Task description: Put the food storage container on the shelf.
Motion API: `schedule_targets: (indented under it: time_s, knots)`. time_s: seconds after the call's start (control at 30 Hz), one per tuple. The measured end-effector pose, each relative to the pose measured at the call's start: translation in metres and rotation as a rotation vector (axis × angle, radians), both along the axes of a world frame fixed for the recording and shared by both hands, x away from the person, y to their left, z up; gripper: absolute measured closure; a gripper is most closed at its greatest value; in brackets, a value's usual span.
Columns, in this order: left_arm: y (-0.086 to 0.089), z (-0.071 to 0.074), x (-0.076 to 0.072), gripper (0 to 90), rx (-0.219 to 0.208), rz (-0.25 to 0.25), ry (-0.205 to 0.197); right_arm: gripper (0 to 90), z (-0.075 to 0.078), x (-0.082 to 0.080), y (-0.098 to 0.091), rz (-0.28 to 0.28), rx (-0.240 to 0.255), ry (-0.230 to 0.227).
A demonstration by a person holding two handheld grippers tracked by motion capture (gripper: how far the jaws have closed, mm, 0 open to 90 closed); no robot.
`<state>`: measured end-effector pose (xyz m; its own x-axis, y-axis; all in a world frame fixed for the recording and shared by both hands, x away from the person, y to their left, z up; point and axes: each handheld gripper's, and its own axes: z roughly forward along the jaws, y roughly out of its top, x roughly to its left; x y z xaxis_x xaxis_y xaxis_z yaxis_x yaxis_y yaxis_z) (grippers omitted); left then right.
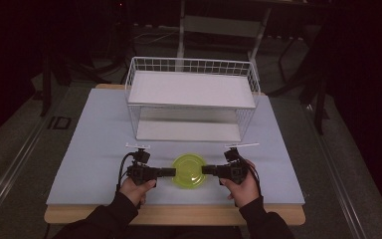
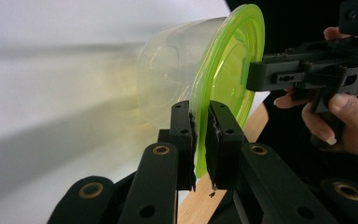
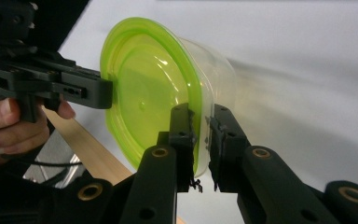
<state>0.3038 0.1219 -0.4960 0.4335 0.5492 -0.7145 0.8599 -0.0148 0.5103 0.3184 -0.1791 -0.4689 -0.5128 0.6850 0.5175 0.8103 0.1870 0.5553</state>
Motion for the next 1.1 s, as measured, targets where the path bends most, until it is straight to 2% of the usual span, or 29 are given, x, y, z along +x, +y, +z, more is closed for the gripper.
schedule_targets:
  time_s: [0.07,0.1,0.13,0.23,0.27,0.63,0.87,1.1]
  knots:
    - [0.001,0.003,0.0,82.6,0.0,0.0,-0.005,80.5,0.003,0.0,0.0,-0.002,0.002,-0.01]
    - [0.004,0.013,0.001,82.6,-0.024,0.004,-0.018,80.5,0.006,-0.001,0.001,-0.001,0.003,-0.02]
    - [0.005,0.017,0.001,82.6,-0.029,0.007,-0.025,80.6,0.017,-0.001,0.001,-0.003,0.024,-0.046]
    - [0.008,0.032,0.002,82.7,-0.038,0.012,-0.042,80.6,0.03,0.0,0.003,-0.001,0.036,-0.072]
    - [0.008,0.032,0.002,82.7,-0.038,0.012,-0.042,80.6,0.03,0.0,0.003,-0.001,0.036,-0.072]
    - [0.013,0.082,0.011,82.9,-0.032,0.022,-0.129,80.6,0.076,0.005,0.007,-0.01,0.071,-0.173]
    - [0.013,0.113,0.023,82.9,-0.012,0.028,-0.163,80.5,0.102,0.016,0.008,-0.02,0.085,-0.2]
    - [0.011,0.144,0.037,82.9,-0.015,0.051,-0.192,80.5,0.13,0.032,0.007,-0.034,0.098,-0.214]
